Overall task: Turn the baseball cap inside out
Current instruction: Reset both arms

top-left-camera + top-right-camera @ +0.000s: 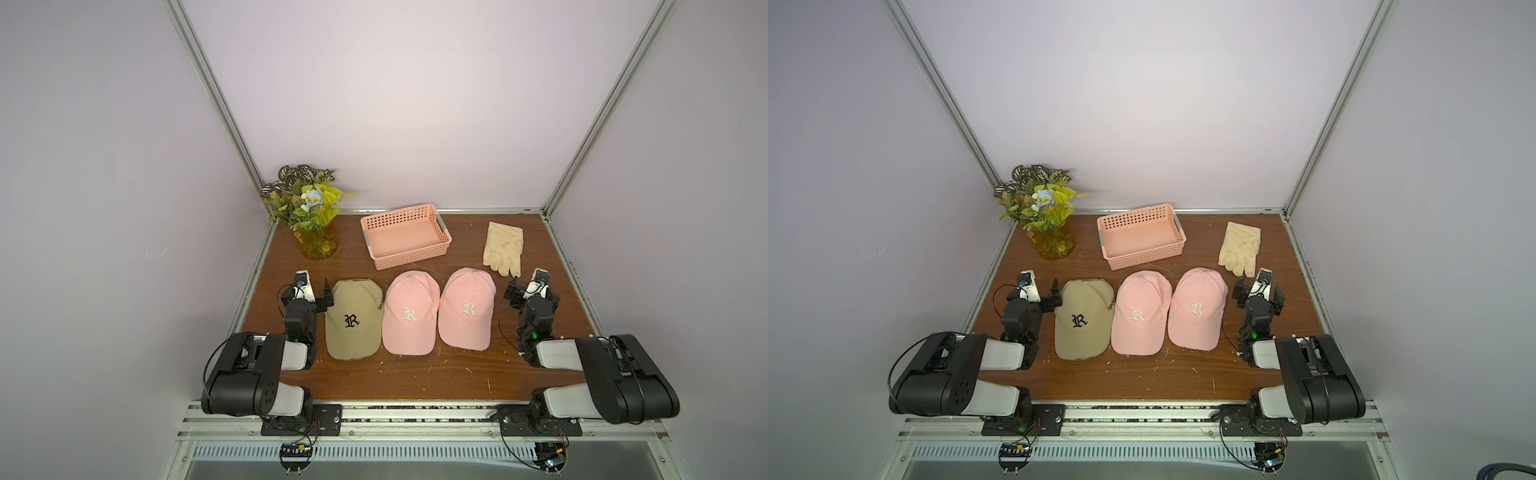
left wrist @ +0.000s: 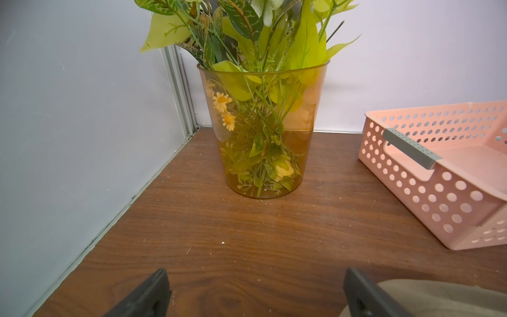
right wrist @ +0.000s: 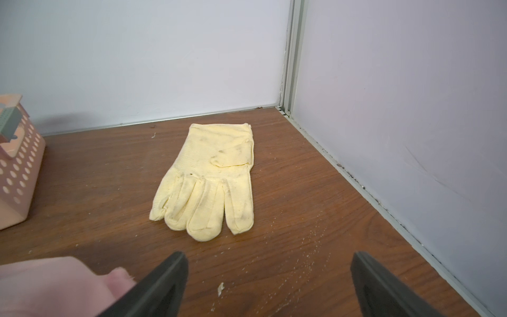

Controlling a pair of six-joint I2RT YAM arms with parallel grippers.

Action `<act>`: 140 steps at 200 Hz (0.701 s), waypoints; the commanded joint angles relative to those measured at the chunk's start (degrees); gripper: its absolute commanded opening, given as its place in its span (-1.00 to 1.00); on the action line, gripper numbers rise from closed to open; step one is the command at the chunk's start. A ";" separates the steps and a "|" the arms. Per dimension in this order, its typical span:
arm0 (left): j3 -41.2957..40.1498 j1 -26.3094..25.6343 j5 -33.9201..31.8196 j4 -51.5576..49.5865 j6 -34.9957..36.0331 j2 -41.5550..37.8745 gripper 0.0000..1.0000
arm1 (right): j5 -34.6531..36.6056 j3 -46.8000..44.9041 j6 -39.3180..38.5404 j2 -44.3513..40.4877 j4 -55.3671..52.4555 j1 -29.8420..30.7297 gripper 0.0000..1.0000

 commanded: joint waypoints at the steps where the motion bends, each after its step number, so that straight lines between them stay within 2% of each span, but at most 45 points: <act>1: 1.09 0.91 0.03 4.11 -0.06 1.51 0.99 | -2.34 0.47 -1.51 0.59 4.81 -0.29 0.99; 57: 2.47 0.90 -1.38 3.81 -0.71 3.93 0.99 | -3.78 1.22 -2.01 1.35 4.05 -0.36 0.99; 70: 2.38 0.93 -1.33 3.83 -0.66 3.86 0.99 | -7.10 0.30 -3.61 2.78 6.74 -0.42 0.99; 89: 2.45 0.91 -1.09 3.83 -0.41 4.11 0.99 | -7.36 -1.00 -4.18 6.70 14.43 -0.37 0.99; 108: 2.46 0.90 -1.00 3.85 -0.41 4.12 0.99 | -7.29 0.05 -3.62 4.82 8.97 -0.36 0.99; 140: 2.57 0.91 -0.78 3.81 -0.11 4.21 0.99 | -7.01 0.34 -3.52 5.40 9.46 -0.48 0.99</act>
